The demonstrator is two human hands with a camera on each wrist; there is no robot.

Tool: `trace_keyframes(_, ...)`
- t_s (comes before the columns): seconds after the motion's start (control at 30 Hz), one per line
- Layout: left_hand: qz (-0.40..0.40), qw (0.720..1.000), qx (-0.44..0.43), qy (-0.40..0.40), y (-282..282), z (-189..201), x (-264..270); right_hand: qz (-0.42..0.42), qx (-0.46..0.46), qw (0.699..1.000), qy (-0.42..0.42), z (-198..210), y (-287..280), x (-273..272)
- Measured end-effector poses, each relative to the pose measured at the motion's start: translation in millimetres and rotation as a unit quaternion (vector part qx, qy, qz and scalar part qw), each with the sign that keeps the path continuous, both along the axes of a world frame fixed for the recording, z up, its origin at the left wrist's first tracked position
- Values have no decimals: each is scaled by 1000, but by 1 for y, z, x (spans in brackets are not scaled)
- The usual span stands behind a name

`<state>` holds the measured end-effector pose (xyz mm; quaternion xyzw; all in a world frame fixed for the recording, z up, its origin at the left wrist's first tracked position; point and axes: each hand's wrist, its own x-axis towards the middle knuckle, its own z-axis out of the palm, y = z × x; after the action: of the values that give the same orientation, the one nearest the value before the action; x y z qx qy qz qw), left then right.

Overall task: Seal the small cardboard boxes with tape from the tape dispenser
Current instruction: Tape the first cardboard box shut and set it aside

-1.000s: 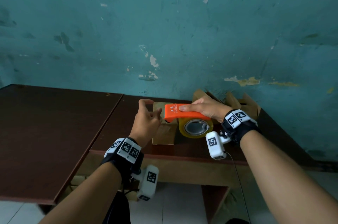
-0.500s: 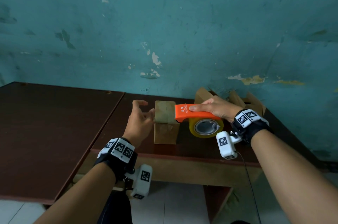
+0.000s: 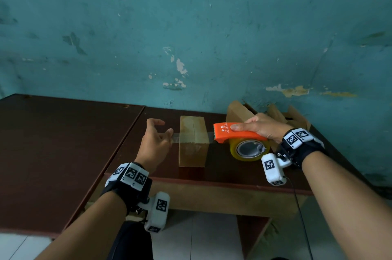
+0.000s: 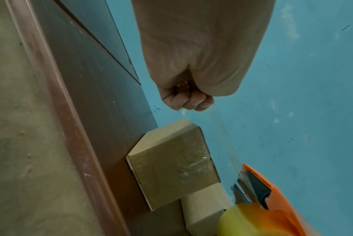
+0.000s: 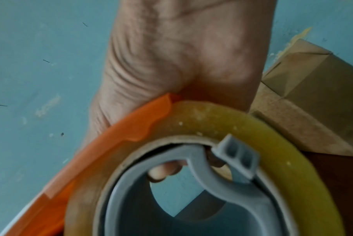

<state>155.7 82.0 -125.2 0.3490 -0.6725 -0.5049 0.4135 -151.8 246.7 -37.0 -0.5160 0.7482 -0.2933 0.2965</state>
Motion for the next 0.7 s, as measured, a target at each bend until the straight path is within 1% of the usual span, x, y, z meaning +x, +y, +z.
trace_keyframes(0.4, 6, 999, -24, -37, 0, 0, 7, -25, 22, 999, 12, -9, 10, -18)
trace_keyframes(0.7, 6, 998, -32, -49, 2, 1, 8, -34, 19, 999, -1, -17, 8, -19)
